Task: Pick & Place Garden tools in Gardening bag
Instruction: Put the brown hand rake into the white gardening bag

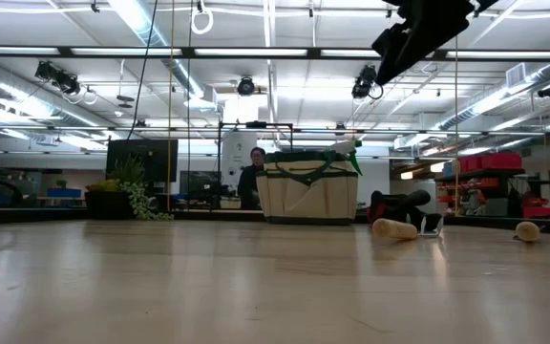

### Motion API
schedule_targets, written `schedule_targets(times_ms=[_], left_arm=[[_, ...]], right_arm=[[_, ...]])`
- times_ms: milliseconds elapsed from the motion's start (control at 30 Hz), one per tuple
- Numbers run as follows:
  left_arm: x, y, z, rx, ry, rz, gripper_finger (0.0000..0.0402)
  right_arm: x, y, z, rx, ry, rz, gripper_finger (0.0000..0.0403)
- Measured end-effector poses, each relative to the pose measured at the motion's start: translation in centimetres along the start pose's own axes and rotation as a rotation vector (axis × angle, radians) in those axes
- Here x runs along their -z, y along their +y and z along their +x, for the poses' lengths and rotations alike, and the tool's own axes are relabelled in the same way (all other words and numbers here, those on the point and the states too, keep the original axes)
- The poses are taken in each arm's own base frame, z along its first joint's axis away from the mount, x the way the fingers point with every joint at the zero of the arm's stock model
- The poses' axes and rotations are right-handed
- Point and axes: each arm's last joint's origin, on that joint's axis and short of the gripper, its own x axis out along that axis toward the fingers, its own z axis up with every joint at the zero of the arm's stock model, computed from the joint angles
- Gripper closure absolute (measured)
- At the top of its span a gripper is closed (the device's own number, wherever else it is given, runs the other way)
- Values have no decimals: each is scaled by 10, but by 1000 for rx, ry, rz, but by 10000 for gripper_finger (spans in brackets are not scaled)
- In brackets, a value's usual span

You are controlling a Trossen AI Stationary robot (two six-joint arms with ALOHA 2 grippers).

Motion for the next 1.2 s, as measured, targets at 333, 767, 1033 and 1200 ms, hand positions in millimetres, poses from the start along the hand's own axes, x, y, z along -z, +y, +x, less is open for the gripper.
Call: schedule_targets(times_ms=[333,767,1033,1200], left_arm=[[1,0,0,-2,7,-2,399],[1,0,0,-16,8,-2,399],[1,0,0,-17,9,-4,399],[1,0,0,-17,11,-5,399]], right_arm=[[0,-1,13,-9,48,-6,133],[2,0,14,-36,64,-91,126],[3,0,22,-54,99,-218,133],[3,0,37,-68,146,-226,138]])
